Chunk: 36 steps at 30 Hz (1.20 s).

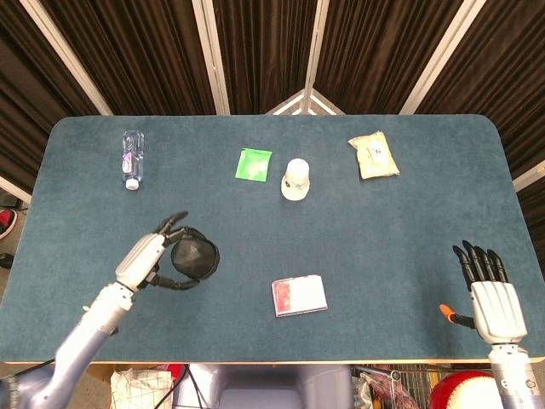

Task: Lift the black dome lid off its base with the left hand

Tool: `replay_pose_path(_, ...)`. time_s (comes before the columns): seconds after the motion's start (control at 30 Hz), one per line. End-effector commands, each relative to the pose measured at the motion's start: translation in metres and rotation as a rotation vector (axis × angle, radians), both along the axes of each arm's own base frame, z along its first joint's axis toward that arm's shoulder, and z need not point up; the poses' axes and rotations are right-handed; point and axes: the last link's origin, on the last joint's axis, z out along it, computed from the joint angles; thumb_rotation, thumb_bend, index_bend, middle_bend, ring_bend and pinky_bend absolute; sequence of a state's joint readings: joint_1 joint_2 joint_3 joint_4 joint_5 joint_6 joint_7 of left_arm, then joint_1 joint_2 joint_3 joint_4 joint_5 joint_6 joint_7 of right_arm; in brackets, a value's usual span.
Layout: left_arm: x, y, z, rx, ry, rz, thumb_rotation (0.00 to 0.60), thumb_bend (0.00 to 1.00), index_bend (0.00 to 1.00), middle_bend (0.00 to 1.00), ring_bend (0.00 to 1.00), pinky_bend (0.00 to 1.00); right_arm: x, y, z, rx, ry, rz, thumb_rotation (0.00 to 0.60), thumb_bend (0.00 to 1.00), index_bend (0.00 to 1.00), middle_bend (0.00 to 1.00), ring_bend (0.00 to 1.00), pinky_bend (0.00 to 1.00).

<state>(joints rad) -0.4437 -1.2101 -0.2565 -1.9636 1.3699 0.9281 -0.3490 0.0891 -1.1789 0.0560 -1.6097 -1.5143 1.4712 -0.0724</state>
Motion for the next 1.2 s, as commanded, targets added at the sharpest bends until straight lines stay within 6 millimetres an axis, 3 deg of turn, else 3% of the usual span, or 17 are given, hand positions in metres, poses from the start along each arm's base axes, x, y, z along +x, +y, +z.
replay_pose_path(0.03,0.000,0.003,0.018,-0.016,0.055,-0.021,0.600,0.34,0.54,0.37,0.00,0.00,0.001,0.000,0.001,-0.002,0.000,0.003,0.600,0.15,0.04,0.02,0.03,0.05)
replay_pose_path(0.23,-0.011,0.011,0.015,0.555,0.482,-0.341,0.600,0.34,0.55,0.38,0.00,0.00,0.002,-0.002,0.000,0.005,0.002,0.001,0.600,0.15,0.04,0.02,0.03,0.05)
replay_pose_path(0.5,-0.014,0.014,0.010,1.064,0.899,-0.639,0.600,0.35,0.56,0.38,0.00,0.00,0.002,-0.001,0.000,0.006,-0.004,-0.001,0.600,0.15,0.04,0.02,0.03,0.05)
replay_pose_path(0.63,-0.021,0.016,0.009,1.209,1.070,-0.774,0.600,0.35,0.56,0.39,0.00,0.00,0.001,0.000,0.001,0.008,-0.015,0.001,0.600,0.15,0.04,0.02,0.03,0.05)
replay_pose_path(0.87,-0.034,0.016,-0.005,1.006,0.995,-0.682,0.600,0.35,0.55,0.39,0.00,0.00,0.001,0.001,0.001,0.009,-0.014,0.004,0.600,0.15,0.04,0.02,0.03,0.05)
replay_pose_path(1.03,-0.039,0.008,-0.016,0.551,0.648,-0.379,0.600,0.35,0.55,0.39,0.00,0.00,0.002,0.000,0.001,0.009,-0.013,0.003,0.600,0.15,0.04,0.02,0.03,0.05)
replay_pose_path(1.2,-0.037,0.008,-0.008,0.296,0.470,-0.204,0.600,0.35,0.55,0.39,0.00,0.00,0.001,-0.001,0.001,0.010,-0.013,-0.001,0.600,0.15,0.04,0.02,0.03,0.05)
